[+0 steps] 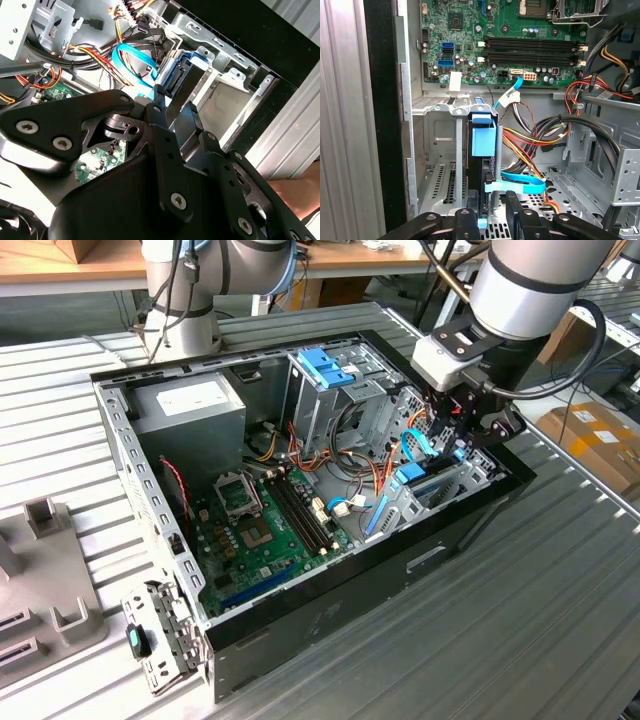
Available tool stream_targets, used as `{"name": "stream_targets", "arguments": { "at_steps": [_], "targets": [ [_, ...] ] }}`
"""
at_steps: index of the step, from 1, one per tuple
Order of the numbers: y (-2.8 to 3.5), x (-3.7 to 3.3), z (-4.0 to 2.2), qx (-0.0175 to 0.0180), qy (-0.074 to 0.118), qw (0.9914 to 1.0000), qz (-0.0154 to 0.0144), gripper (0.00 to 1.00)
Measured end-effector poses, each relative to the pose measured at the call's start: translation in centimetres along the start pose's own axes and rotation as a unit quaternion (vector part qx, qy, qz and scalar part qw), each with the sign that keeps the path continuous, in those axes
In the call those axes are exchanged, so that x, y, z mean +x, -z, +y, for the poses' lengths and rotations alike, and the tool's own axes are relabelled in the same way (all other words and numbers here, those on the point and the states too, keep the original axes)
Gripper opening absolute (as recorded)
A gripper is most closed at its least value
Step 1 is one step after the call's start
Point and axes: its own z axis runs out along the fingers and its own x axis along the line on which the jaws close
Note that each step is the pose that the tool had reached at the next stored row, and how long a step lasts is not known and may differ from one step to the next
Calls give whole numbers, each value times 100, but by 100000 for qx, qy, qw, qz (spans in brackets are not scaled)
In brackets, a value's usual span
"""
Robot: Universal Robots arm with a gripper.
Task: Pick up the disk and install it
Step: 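Insert the first disk wire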
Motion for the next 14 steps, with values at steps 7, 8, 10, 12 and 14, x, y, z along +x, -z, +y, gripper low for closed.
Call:
{"name": "stream_targets", "arguments": {
  "at_steps": [7, 8, 10, 12, 14],
  "targets": [
    [19, -1, -4, 1, -4, 100000, -9, 36],
    [20, -1, -5, 0, -1, 100000, -7, 36],
    [33, -2, -7, 0, -1, 100000, 1, 36],
    [33, -2, -12, -95, -7, 100000, 2, 36],
    [33, -2, -13, -96, -5, 100000, 2, 36]
  ]
}}
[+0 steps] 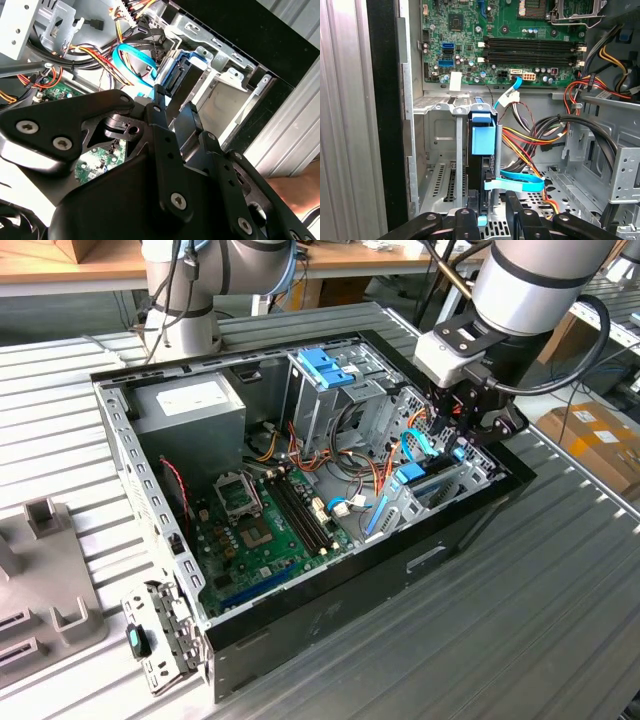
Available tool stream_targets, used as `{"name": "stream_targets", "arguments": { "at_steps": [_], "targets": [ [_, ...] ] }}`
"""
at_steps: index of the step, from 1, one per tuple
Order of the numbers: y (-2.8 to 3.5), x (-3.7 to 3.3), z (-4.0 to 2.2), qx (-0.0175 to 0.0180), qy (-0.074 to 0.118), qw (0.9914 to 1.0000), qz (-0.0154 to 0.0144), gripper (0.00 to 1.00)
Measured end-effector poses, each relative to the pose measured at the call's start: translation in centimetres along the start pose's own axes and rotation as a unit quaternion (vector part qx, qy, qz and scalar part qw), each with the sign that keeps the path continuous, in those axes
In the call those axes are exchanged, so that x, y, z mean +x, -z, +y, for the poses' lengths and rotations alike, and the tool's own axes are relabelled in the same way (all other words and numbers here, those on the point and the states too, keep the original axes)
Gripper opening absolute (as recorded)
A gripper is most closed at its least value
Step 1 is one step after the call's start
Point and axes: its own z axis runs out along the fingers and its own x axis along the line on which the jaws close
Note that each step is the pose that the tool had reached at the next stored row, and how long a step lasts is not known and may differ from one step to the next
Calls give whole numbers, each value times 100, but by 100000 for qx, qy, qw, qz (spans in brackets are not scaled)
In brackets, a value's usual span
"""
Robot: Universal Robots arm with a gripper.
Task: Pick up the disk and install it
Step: 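Insert the first disk wire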
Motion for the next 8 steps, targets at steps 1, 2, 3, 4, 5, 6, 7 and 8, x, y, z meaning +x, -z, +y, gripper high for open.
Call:
{"name": "stream_targets", "arguments": {
  "at_steps": [1, 2, 3, 4, 5, 6, 7, 8],
  "targets": [
    [0, 0, 0, -1, -1, 100000, -3, 36],
    [0, 0, 0, -1, -2, 100000, -2, 36],
    [0, 0, 0, -2, -2, 100000, 0, 36],
    [0, 0, 0, -3, -2, 100000, -3, 36],
    [0, 0, 0, -4, 1, 100000, -2, 36],
    [-1, 0, -2, -24, -1, 100000, -1, 36],
    [-2, 0, -8, -84, 7, 100000, -5, 36],
    [-3, 0, -17, -204, -11, 100000, 5, 36]
  ]
}}
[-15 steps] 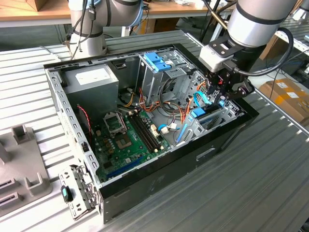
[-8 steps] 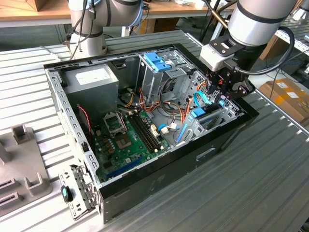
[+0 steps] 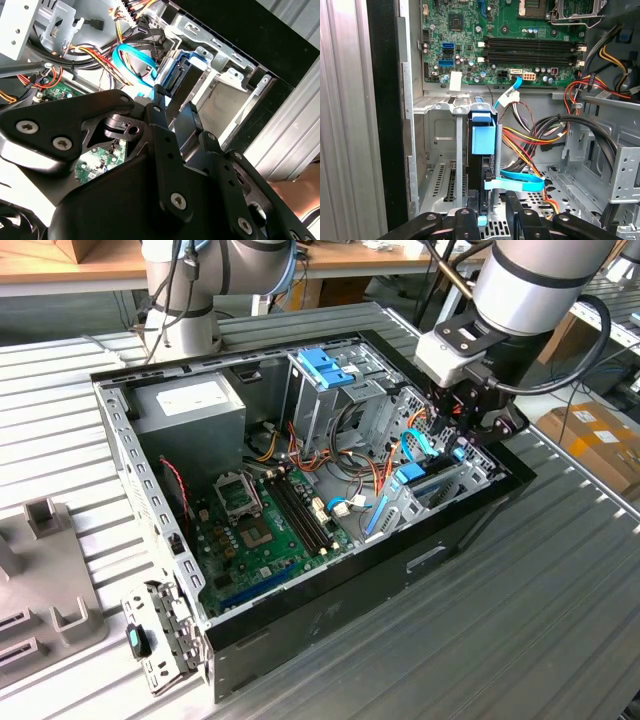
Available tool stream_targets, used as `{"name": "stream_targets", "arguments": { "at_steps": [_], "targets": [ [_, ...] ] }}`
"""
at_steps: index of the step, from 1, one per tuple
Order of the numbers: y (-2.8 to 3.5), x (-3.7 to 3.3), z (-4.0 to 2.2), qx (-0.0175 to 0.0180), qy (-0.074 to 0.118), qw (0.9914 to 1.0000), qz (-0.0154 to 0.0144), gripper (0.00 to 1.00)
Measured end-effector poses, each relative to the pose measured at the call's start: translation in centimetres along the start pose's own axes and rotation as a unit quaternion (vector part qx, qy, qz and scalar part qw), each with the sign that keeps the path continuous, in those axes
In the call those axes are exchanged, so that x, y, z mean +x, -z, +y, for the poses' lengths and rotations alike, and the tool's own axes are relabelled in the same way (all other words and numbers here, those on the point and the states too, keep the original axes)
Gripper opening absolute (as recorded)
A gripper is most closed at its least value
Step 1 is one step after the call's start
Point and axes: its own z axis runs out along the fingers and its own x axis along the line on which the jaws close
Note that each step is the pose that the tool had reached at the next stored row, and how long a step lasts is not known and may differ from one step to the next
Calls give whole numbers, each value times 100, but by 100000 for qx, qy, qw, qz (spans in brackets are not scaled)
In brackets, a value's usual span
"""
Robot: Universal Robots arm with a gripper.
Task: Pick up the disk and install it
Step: 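Insert the first disk wire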
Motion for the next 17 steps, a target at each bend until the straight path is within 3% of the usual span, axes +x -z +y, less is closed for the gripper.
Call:
{"name": "stream_targets", "arguments": {
  "at_steps": [2, 4, 7, 8, 10, 12, 15, 16, 17],
  "targets": [
    [-4, 0, -18, -429, -6, 99999, 106, 36],
    [-8, -5, -36, -1269, 63, 99990, 652, 36],
    [-15, -22, -63, -2853, 187, 99945, 1673, 36],
    [-18, -27, -74, -3727, 227, 99909, 2062, 36],
    [-21, -31, -84, -5031, 259, 99842, 2473, 36],
    [-25, -46, -95, -7539, 299, 99665, 3169, 36],
    [-32, -56, -107, -9697, 334, 99456, 3797, 36],
    [-36, -57, -116, -10290, 339, 99391, 3917, 36],
    [-40, -59, -133, -10655, 344, 99351, 3970, 36]
  ]
}}
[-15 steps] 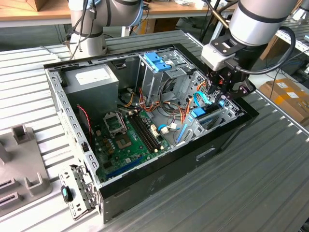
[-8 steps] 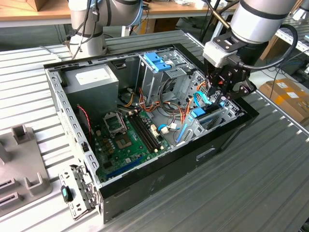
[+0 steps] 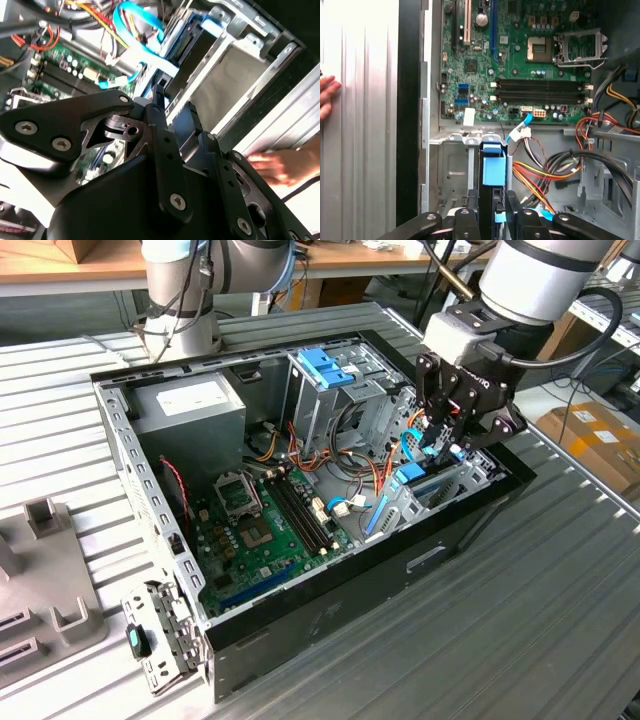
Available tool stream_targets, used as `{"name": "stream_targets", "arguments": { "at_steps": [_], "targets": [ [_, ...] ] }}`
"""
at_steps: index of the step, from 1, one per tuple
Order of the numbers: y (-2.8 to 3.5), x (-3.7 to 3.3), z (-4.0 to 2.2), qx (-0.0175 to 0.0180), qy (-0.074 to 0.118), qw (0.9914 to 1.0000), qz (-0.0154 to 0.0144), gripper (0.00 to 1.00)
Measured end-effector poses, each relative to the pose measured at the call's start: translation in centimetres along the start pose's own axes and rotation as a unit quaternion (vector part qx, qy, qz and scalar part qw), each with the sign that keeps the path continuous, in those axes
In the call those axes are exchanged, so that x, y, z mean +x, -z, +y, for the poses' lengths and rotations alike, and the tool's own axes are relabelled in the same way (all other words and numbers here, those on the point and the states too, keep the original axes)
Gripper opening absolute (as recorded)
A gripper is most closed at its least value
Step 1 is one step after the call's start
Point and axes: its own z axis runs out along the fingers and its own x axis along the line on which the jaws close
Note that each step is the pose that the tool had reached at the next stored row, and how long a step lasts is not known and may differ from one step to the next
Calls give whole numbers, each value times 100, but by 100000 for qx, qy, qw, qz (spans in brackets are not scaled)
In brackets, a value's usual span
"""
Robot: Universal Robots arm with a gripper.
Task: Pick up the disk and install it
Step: 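Insert the first disk wire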
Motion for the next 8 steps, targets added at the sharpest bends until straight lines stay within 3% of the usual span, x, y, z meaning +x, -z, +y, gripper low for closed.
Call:
{"name": "stream_targets", "arguments": {
  "at_steps": [2, 5, 8],
  "targets": [
    [-5, -8, -62, -331, 9, 99999, 7, 36],
    [-13, -26, -152, -550, 12, 99998, -9, 36],
    [-17, -36, -181, -577, 11, 99998, -8, 36]
  ]
}}
